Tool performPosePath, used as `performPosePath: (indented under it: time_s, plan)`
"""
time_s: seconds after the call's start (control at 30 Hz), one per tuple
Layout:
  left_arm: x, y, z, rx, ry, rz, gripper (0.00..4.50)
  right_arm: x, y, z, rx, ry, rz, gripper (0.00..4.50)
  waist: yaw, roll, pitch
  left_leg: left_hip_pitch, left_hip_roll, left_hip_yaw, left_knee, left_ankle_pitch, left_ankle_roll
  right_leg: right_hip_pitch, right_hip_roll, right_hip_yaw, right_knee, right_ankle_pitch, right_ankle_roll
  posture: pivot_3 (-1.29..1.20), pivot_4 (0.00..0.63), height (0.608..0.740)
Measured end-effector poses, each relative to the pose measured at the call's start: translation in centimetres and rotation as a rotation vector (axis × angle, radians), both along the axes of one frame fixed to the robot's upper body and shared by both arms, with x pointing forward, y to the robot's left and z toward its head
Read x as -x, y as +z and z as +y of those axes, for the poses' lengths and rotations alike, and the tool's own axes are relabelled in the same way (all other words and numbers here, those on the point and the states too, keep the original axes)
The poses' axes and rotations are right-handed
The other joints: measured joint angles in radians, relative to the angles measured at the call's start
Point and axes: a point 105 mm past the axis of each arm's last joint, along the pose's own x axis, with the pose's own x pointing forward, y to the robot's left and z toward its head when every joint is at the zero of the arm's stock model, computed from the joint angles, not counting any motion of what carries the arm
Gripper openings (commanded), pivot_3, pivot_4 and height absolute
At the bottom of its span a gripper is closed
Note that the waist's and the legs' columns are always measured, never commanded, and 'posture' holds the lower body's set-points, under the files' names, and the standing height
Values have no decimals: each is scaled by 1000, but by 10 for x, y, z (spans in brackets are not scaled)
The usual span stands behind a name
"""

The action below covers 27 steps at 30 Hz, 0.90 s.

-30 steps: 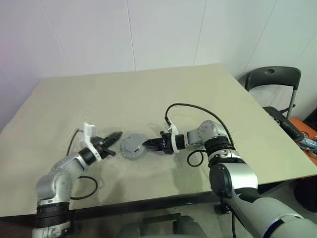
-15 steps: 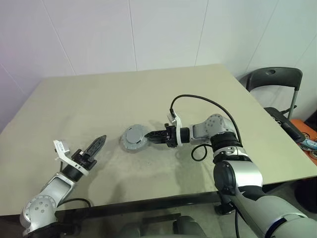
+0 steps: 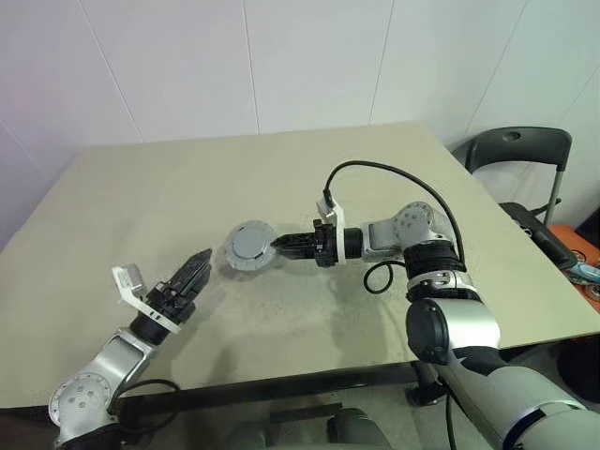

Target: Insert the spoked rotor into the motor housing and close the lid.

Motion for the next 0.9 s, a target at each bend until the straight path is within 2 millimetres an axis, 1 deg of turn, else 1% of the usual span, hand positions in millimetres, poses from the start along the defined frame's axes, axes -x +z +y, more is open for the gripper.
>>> performPosePath:
  time_s: [0.27, 0.43, 0.6, 0.7, 0.77, 0.8, 0.87, 0.9]
  plan:
    - [-5, 10, -8, 25, -30, -22, 4500, 8, 9, 9, -29, 47, -8, 1223, 1, 0, 0, 0, 0, 0, 0, 0, 0, 0, 0, 0, 0, 0, 0, 0, 0, 740]
    - [-5, 16, -12, 16, -48, -37, 4500, 12, 17, 15, -39, 76, -32, 1223, 0, 0, 0, 0, 0, 0, 0, 0, 0, 0, 0, 0, 0, 0, 0, 0, 0, 740]
    - [-4, 21, -19, 25, -73, -54, 4500, 17, 19, 22, -51, 105, -33, 1223, 1, 0, 0, 0, 0, 0, 0, 0, 0, 0, 0, 0, 0, 0, 0, 0, 0, 740]
    - [-4, 25, -20, 41, -72, -61, 3902, 19, 19, 23, -63, 109, -26, 1223, 1, 0, 0, 0, 0, 0, 0, 0, 0, 0, 0, 0, 0, 0, 0, 0, 0, 740]
    - [-3, 26, -19, 51, -68, -57, 3351, 20, 19, 23, -72, 111, -24, 1223, 1, 0, 0, 0, 0, 0, 0, 0, 0, 0, 0, 0, 0, 0, 0, 0, 0, 740]
    - [-3, 25, -18, 51, -66, -52, 2946, 20, 20, 24, -77, 113, -26, 1223, 0, 0, 0, 0, 0, 0, 0, 0, 0, 0, 0, 0, 0, 0, 0, 0, 0, 740]
    - [-2, 26, -17, 69, -65, -53, 2367, 20, 21, 23, -83, 112, -31, 1223, 0, 0, 0, 0, 0, 0, 0, 0, 0, 0, 0, 0, 0, 0, 0, 0, 0, 740]
    - [-2, 28, -17, 81, -65, -58, 2299, 20, 22, 23, -91, 114, -32, 1223, 0, 0, 0, 0, 0, 0, 0, 0, 0, 0, 0, 0, 0, 0, 0, 0, 0, 740]
